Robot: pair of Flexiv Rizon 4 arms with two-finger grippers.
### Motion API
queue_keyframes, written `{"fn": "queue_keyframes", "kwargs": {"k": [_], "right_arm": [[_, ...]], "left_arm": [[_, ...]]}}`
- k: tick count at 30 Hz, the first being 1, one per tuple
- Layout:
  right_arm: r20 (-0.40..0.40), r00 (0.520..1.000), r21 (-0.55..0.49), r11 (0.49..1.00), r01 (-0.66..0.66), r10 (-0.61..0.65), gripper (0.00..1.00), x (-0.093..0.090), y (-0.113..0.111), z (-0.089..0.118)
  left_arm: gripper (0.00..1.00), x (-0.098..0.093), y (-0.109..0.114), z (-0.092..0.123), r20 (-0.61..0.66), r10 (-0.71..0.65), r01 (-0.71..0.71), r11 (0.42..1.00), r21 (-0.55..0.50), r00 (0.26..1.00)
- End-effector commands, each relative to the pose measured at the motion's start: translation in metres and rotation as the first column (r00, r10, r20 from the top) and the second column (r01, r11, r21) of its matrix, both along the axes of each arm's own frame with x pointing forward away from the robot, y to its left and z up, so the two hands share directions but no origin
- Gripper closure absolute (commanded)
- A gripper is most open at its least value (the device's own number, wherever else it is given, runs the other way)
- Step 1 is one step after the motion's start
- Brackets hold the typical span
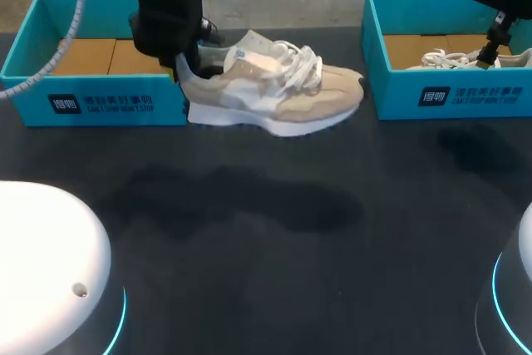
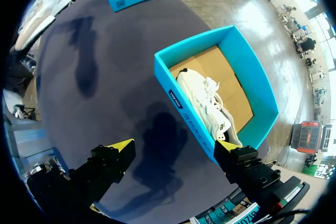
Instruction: Take the shoe out of the shoebox, open the shoe tongue, remove and reinsert the insole, then place the shoe into the shoebox
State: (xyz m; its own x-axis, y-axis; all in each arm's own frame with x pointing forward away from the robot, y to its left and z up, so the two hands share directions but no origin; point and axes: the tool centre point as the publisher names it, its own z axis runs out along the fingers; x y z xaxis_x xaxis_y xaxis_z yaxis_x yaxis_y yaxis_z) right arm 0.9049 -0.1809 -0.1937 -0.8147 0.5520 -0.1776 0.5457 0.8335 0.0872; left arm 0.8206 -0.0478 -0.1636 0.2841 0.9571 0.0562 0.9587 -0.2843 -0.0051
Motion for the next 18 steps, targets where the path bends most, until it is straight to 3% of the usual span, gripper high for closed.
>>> {"fn": "queue_keyframes", "kwargs": {"k": [1, 12, 18], "right_arm": [[-0.001, 1.0, 0.001, 1.0, 0.0, 0.0, 0.0, 0.0, 0.0, 0.0], [-0.001, 1.0, 0.001, 1.0, 0.0, 0.0, 0.0, 0.0, 0.0, 0.0], [-0.001, 1.0, 0.001, 1.0, 0.0, 0.0, 0.0, 0.0, 0.0, 0.0]], "left_arm": [[1.0, -0.016, -0.004, -0.004, 0.026, -0.001, 0.002, 1.0, -0.02, 1.0], [1.0, -0.038, -0.019, -0.023, 0.015, 0.069, -0.069, 0.997, -0.037, 0.997], [1.0, -0.04, -0.022, -0.051, 0.04, 0.114, -0.114, 0.993, -0.013, 0.993]]}}
